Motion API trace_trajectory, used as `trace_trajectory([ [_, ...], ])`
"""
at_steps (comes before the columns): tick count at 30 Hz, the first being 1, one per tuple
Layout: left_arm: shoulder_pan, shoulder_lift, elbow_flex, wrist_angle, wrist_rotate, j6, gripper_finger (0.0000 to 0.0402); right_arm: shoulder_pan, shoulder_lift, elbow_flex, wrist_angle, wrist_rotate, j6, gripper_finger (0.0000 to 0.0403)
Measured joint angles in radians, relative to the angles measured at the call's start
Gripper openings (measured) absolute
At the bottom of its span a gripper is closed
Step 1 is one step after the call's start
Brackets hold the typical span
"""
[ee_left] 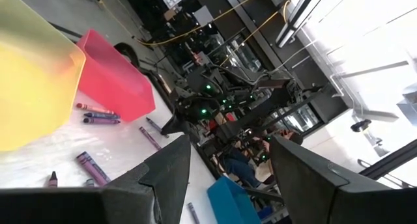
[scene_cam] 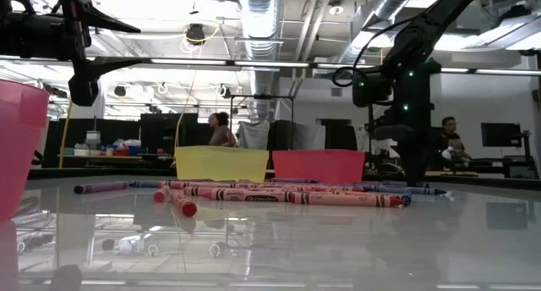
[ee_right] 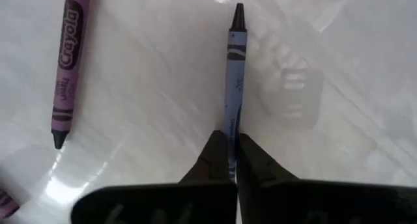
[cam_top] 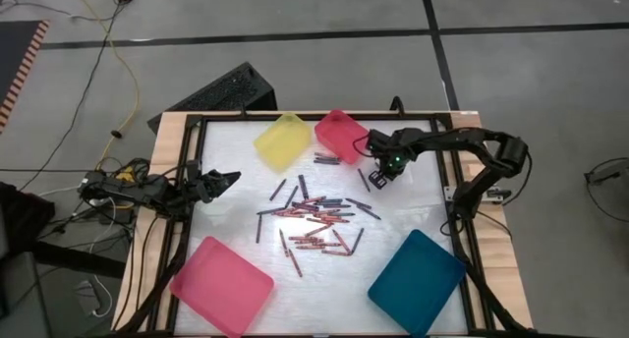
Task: Sort crayons
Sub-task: Put the blue crayon into the blue bin
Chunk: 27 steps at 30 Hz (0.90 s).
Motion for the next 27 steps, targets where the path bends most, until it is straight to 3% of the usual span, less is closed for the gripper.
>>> trace_trajectory([
  [8,0.0,0.0,0.0,-0.003,-0.002,0.0,0.0199,0.02,-0.22,0.032,-0.07,0.006,0.086,0.0003],
  [13,0.0,0.0,0.0,-0.003,-0.003,0.0,0.0199,0.109,-0.372,0.061,-0.061,-0.076,0.106,0.0002],
  [19,0.0,0.0,0.0,-0.003,-0.003,0.0,0.0199,0.327,-0.505,0.097,-0.055,-0.203,0.158,0.0002],
  [27,0.0,0.0,0.0,-0.003,-0.003,0.0,0.0199,0.723,-0.534,0.117,-0.053,-0.204,0.446,0.0002],
])
